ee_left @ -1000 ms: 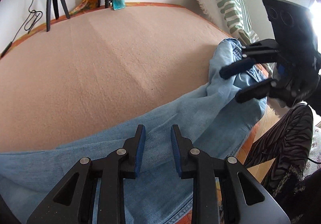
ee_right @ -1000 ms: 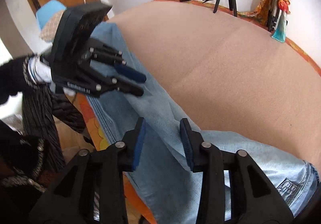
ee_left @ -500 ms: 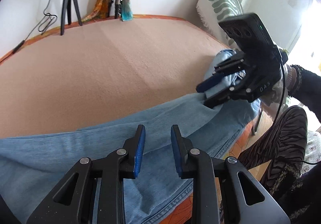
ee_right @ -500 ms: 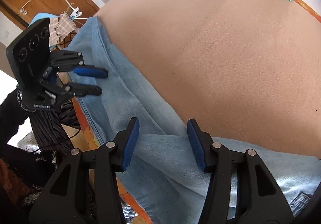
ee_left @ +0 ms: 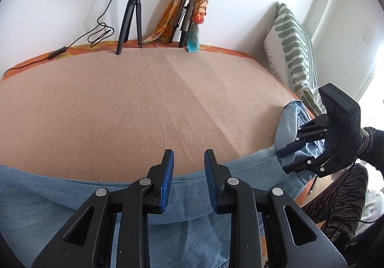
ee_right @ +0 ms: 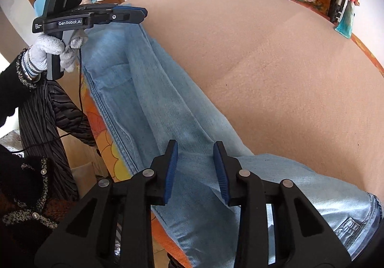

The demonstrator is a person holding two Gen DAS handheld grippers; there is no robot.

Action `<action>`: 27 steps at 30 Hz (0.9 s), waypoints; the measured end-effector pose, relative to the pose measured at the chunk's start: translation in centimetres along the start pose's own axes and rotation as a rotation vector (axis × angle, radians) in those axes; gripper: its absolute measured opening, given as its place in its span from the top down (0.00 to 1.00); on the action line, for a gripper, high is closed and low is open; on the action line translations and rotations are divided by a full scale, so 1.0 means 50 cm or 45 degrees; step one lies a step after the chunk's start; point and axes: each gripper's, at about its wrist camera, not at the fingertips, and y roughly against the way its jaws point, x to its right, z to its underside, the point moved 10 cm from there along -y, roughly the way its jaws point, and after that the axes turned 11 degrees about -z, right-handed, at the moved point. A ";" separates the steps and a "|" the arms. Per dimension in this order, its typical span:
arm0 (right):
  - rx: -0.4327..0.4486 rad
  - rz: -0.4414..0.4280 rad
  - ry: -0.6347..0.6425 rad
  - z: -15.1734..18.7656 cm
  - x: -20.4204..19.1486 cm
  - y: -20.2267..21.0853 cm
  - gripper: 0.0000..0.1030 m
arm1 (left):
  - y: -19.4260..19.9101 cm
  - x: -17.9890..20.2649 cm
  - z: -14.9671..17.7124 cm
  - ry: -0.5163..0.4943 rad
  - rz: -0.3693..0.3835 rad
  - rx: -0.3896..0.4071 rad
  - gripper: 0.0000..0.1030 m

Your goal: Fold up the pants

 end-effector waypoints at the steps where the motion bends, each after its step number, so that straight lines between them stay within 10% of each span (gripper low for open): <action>1: -0.001 0.000 -0.003 -0.003 -0.001 -0.006 0.67 | -0.001 0.004 0.001 -0.004 0.007 -0.003 0.77; 4: -0.012 0.003 0.021 -0.013 -0.010 -0.024 0.70 | 0.001 0.014 0.001 -0.023 0.024 -0.002 0.77; 6: -0.027 -0.023 0.073 -0.013 -0.027 -0.029 0.95 | 0.004 0.016 -0.001 -0.028 0.029 0.004 0.77; 13: -0.023 0.229 0.222 -0.035 -0.025 -0.015 0.99 | 0.005 0.068 -0.008 0.009 0.190 -0.001 0.77; 20: -0.060 0.072 0.159 -0.025 -0.026 0.000 0.99 | -0.066 0.206 0.059 -0.193 0.303 -0.202 0.77; 27: 0.023 0.019 -0.124 -0.013 0.120 0.093 0.41 | -0.085 0.235 0.089 -0.268 0.299 -0.260 0.77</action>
